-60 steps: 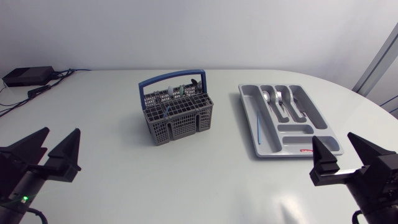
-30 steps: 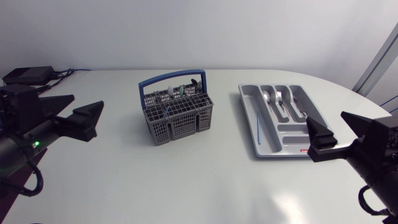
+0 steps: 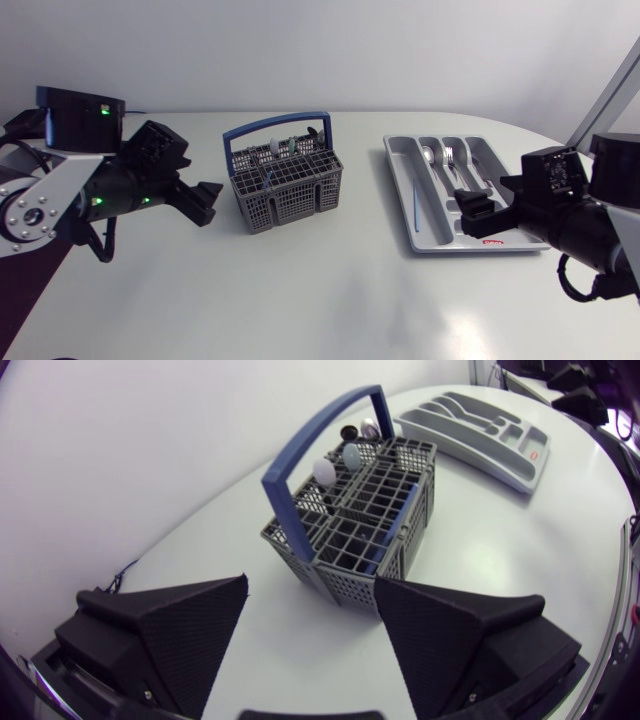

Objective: Unload the cutlery basket into the drawer organizer.

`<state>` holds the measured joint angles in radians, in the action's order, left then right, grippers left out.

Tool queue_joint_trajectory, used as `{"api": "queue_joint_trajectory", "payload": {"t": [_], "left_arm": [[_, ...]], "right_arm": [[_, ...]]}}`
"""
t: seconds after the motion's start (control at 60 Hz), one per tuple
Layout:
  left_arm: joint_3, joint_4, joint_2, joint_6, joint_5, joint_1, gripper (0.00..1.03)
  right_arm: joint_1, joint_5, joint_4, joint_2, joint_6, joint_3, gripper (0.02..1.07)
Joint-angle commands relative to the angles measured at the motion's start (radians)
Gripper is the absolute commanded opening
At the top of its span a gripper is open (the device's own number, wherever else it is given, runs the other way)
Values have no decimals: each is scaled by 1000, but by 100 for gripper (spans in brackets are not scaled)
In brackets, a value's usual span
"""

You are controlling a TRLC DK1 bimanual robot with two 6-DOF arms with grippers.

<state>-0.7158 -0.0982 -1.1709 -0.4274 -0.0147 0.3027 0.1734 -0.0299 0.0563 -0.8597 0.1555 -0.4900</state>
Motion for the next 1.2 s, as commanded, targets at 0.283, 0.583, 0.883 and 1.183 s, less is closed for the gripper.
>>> {"api": "queue_joint_trajectory", "payload": {"t": [0.283,0.583,0.883,1.183], "left_arm": [[-68,83,-179,-171,257,-25,88],[-100,146,-271,-261,444,-30,73],[-128,230,-348,-297,550,-54,35],[-137,285,-395,-290,550,-53,35]], "right_arm": [[124,16,166,-177,211,-124,102],[186,65,108,-211,320,-71,100],[195,64,80,-242,332,-62,100],[198,65,62,-263,332,-53,100]]}}
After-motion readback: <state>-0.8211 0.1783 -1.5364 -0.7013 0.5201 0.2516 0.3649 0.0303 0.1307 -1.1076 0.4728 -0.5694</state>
